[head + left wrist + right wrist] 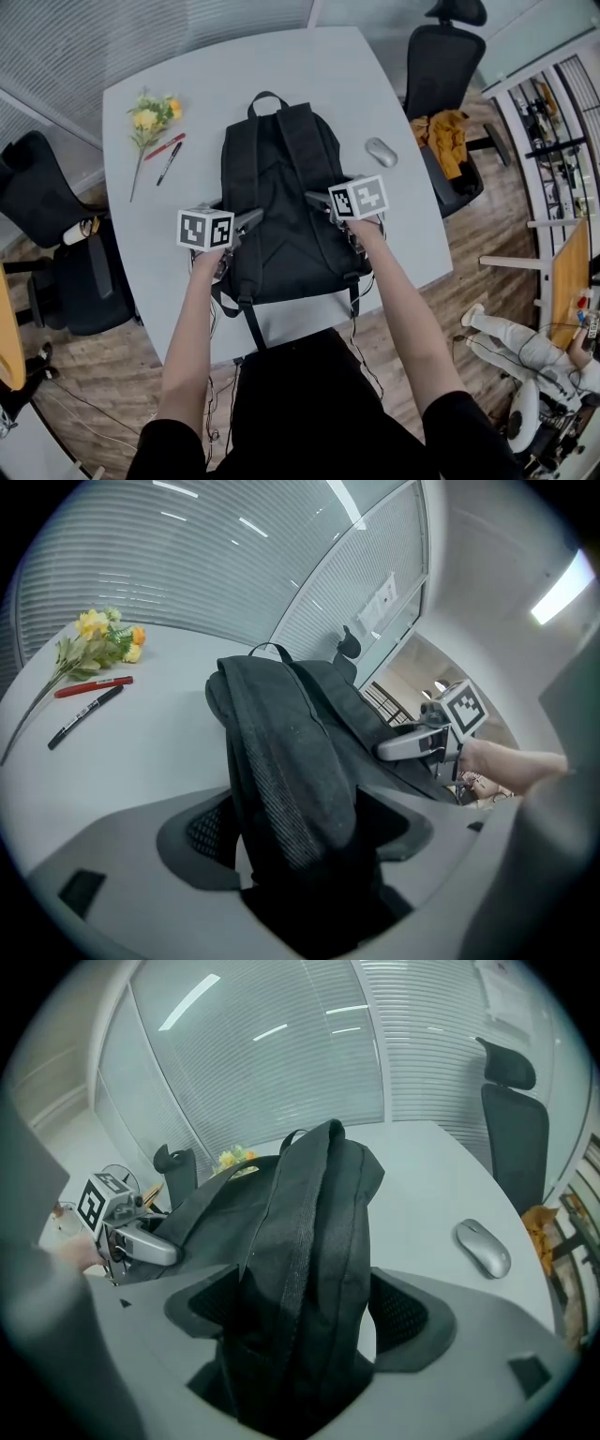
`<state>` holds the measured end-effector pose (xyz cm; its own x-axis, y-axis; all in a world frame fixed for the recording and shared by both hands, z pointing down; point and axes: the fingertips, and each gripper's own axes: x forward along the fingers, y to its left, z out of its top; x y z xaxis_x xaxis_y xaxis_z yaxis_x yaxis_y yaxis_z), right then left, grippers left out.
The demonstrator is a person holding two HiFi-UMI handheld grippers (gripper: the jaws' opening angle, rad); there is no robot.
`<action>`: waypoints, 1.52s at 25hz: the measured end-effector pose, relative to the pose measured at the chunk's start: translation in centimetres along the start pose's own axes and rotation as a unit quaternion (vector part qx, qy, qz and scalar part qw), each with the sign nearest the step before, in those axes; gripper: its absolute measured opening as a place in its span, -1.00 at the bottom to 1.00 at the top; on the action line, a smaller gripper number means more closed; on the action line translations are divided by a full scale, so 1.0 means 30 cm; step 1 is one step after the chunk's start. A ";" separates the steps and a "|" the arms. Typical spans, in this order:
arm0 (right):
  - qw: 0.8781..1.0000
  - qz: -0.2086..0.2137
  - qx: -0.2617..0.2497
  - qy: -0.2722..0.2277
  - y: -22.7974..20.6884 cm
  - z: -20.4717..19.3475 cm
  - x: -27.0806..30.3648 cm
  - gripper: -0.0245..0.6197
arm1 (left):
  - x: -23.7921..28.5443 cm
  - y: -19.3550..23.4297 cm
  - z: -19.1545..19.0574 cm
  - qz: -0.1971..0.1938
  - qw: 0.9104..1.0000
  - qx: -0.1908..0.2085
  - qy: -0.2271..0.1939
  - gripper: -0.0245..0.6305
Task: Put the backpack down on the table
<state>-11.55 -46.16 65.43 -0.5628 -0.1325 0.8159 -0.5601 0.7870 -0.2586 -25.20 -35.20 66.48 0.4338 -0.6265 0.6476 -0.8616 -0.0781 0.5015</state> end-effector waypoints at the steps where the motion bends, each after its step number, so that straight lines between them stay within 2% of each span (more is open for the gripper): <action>1: 1.000 0.000 0.000 0.000 -0.001 -0.001 -0.002 0.44 | -0.001 -0.003 0.000 0.004 1.000 0.004 0.001 0.15; 7: 0.999 0.004 0.009 -0.038 -0.009 0.033 -0.045 0.44 | -0.027 -0.028 0.017 0.030 0.999 0.042 0.010 0.21; 14: 0.998 -0.020 -0.014 -0.064 -0.002 0.023 -0.133 0.57 | -0.135 -0.029 0.021 0.066 0.997 0.040 -0.011 0.22; 20: 0.995 -0.022 -0.032 -0.089 0.030 0.017 -0.209 0.61 | -0.226 -0.097 0.018 0.078 0.995 0.044 -0.032 0.22; 27: 0.986 -0.012 -0.071 -0.154 0.138 0.015 -0.362 0.54 | -0.335 -0.296 0.024 0.074 0.990 0.074 -0.090 0.22; 32: 0.976 -0.004 -0.108 -0.188 0.258 -0.063 -0.481 0.50 | -0.387 -0.447 -0.036 0.068 0.987 0.081 -0.120 0.21; 38: 0.968 0.020 -0.114 -0.222 0.358 -0.188 -0.619 0.40 | -0.419 -0.644 -0.131 0.058 0.984 0.097 -0.138 0.20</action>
<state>-3.67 -31.85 50.41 -0.8152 -0.3053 0.4922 -0.4127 0.9024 -0.1238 -12.98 -22.77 50.90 0.2656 -0.8242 0.5001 -0.9467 -0.1249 0.2970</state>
